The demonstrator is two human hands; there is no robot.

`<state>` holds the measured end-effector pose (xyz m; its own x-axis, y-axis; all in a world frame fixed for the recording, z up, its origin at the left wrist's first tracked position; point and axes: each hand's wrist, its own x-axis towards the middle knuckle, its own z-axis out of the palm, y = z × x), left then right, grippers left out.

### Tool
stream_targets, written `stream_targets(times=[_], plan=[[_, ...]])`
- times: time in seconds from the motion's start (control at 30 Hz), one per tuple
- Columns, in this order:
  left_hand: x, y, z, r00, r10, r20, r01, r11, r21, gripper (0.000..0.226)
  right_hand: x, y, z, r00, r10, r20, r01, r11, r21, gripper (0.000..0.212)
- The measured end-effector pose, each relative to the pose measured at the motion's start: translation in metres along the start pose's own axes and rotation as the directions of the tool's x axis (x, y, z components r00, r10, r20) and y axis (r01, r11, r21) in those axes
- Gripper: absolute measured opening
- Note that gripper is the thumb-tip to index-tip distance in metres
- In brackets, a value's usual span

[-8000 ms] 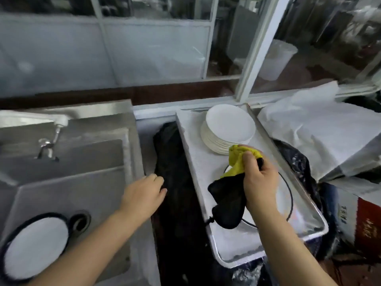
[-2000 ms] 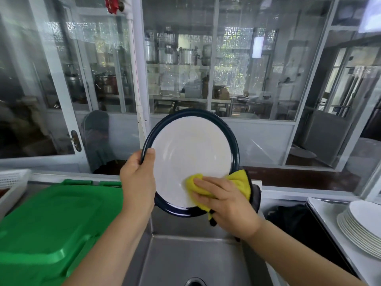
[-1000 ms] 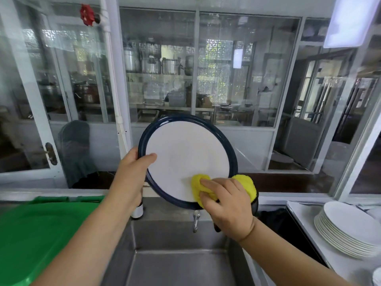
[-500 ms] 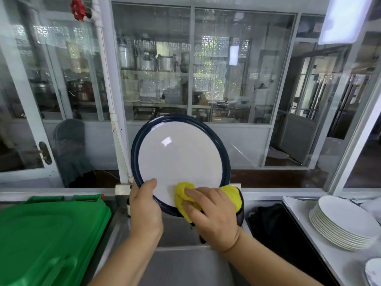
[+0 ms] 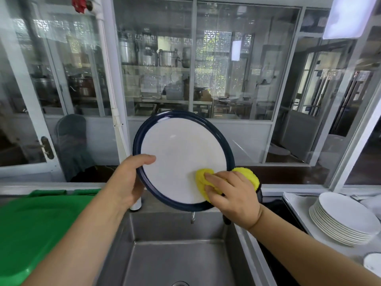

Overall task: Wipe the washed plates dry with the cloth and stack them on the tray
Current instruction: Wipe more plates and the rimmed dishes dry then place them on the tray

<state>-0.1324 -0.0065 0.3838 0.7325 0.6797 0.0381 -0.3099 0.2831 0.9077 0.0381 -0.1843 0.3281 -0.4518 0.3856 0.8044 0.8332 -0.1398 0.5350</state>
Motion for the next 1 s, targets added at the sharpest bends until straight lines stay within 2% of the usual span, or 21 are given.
stream_targets(times=[0.1,0.17,0.27,0.37,0.47,0.63,0.73,0.87,1.0], plan=[[-0.016,-0.036,0.032,0.989,0.103,-0.107,-0.123,0.973,-0.194,0.043,0.015,-0.015,0.009,0.987,0.143,-0.072,-0.146,0.988,-0.042,0.028],[-0.027,-0.059,0.052,0.973,0.193,-0.122,-0.216,0.952,-0.218,0.04,0.023,-0.027,0.016,0.963,0.239,-0.12,-0.245,0.969,-0.038,0.028],[-0.026,-0.067,0.054,0.956,0.204,-0.213,-0.254,0.936,-0.246,0.042,0.026,-0.047,0.022,0.944,0.304,-0.13,-0.309,0.951,-0.023,0.015],[-0.019,-0.063,0.039,0.951,0.142,-0.274,-0.211,0.947,-0.241,0.043,0.016,-0.057,0.022,0.964,0.244,-0.111,-0.243,0.97,0.015,0.017],[-0.015,-0.057,0.023,0.956,0.115,-0.268,-0.17,0.967,-0.192,0.014,0.003,-0.047,0.018,0.99,0.126,-0.07,-0.122,0.991,0.061,0.023],[-0.003,-0.025,-0.012,0.989,-0.022,-0.147,0.022,1.0,-0.006,0.019,-0.01,-0.002,0.002,0.99,-0.117,0.072,0.112,0.991,0.074,0.021],[0.002,-0.005,-0.023,0.992,-0.09,-0.094,0.098,0.992,0.078,0.034,-0.011,0.002,0.0,0.976,-0.189,0.104,0.178,0.978,0.111,0.023],[0.007,0.001,-0.022,0.999,-0.039,0.009,0.039,0.999,-0.019,0.041,-0.004,-0.014,0.008,0.999,-0.028,0.039,0.025,0.997,0.071,0.029],[-0.008,-0.037,0.012,0.995,0.04,-0.092,-0.062,0.965,-0.254,0.037,0.012,-0.029,0.019,0.986,0.165,-0.037,-0.166,0.986,-0.028,0.029]])
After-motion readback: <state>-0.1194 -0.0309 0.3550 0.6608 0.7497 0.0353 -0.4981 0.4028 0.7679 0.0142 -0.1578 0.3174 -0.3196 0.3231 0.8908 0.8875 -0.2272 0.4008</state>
